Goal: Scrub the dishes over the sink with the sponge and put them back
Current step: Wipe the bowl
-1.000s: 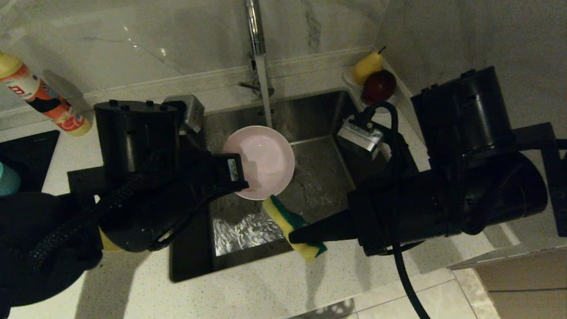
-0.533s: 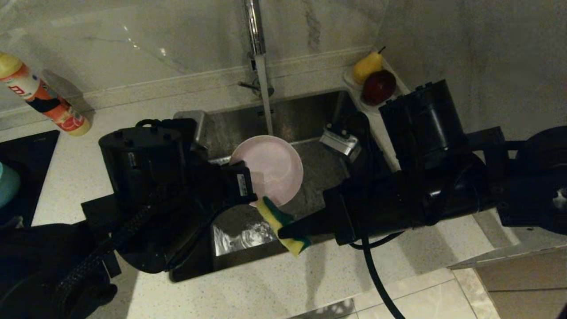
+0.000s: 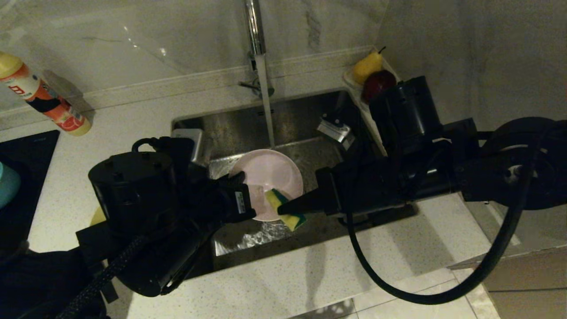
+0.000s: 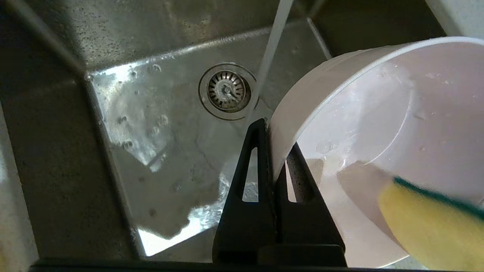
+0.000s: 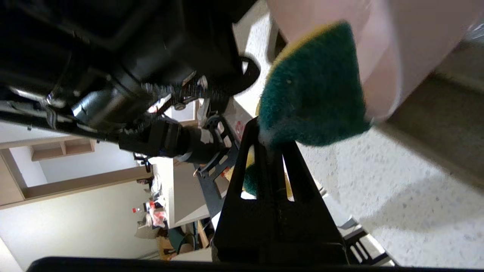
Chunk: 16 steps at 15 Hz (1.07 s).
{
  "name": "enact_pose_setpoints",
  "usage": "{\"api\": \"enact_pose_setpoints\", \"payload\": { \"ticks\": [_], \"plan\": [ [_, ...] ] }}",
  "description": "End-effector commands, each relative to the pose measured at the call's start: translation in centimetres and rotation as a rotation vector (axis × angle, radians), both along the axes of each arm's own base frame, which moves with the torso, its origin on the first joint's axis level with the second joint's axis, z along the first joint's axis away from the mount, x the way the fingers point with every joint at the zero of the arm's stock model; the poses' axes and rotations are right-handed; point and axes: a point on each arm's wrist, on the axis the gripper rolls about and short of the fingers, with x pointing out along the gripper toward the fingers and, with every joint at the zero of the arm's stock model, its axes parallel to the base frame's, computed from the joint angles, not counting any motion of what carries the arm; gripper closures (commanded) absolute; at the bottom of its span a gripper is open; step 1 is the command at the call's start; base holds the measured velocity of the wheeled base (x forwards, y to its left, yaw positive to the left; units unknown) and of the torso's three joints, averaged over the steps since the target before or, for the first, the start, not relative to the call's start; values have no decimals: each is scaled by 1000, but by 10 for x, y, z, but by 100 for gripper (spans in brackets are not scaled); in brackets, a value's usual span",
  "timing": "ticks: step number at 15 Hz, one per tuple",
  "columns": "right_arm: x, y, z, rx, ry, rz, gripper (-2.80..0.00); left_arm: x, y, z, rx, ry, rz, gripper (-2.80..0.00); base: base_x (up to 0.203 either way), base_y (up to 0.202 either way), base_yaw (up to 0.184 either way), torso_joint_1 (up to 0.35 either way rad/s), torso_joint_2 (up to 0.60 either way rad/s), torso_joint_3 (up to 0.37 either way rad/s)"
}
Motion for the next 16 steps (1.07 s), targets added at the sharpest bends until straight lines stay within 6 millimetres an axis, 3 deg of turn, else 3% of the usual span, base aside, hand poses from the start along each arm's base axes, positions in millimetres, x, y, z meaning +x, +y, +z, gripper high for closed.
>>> {"api": "enact_pose_setpoints", "payload": {
  "ticks": [1,9,14,16],
  "plan": [
    [5,2,1,7,1,-5,0,-4,-1,-3,-2,-2,-15,0,0,0,0,0,0,0],
    [8,0,14,39,-26,-14,0,-9,1,-14,27,8,-26,0,0,0,0,0,0,0],
    [18,5,8,30,-24,-23,0,-13,5,-6,-14,-35,-27,0,0,0,0,0,0,0],
    [22,-2,11,35,-29,-45,0,-13,5,-6,-12,-35,-25,0,0,0,0,0,0,0]
  ]
}}
